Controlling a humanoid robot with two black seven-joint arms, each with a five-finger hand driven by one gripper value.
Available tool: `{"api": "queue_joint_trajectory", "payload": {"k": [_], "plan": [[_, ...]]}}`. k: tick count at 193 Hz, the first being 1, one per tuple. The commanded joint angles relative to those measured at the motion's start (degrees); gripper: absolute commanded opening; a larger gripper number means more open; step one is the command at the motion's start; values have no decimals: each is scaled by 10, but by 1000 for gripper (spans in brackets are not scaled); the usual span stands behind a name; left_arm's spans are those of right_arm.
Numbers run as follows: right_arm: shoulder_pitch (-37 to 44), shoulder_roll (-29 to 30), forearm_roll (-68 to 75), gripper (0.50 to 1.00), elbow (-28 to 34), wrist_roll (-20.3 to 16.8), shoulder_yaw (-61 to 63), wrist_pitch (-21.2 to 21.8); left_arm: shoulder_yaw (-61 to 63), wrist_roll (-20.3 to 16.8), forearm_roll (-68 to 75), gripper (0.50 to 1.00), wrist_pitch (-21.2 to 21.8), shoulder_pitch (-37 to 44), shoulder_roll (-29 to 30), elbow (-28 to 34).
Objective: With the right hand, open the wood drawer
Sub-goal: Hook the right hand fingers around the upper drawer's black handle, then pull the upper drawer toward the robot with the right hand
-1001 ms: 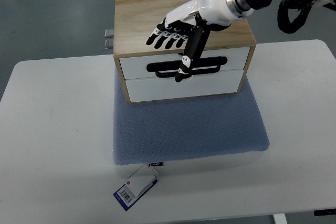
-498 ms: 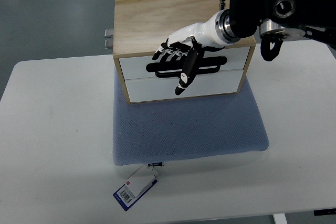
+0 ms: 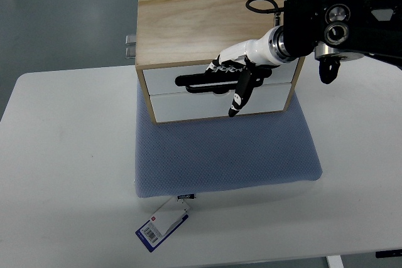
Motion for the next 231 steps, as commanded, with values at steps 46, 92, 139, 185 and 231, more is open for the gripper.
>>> {"api": "queue_joint_trajectory", "payload": {"k": [46, 92, 139, 185, 231], "plan": [[-30, -3, -22, 938, -5, 0, -1, 36, 0, 0, 0, 1000, 0, 0, 0, 0], [-27, -25, -6, 938, 5, 0, 25, 142, 0, 0, -1, 1000, 0, 0, 0, 1], [-24, -65, 39, 938, 63, 0, 46, 190, -2, 0, -1, 1000, 0, 0, 0, 2], [-24, -109, 71, 938, 108, 0, 51, 190, -2, 0, -1, 1000, 0, 0, 0, 2], [-23, -146, 129, 938, 142, 0, 81, 190, -2, 0, -1, 1000, 0, 0, 0, 2]]}}
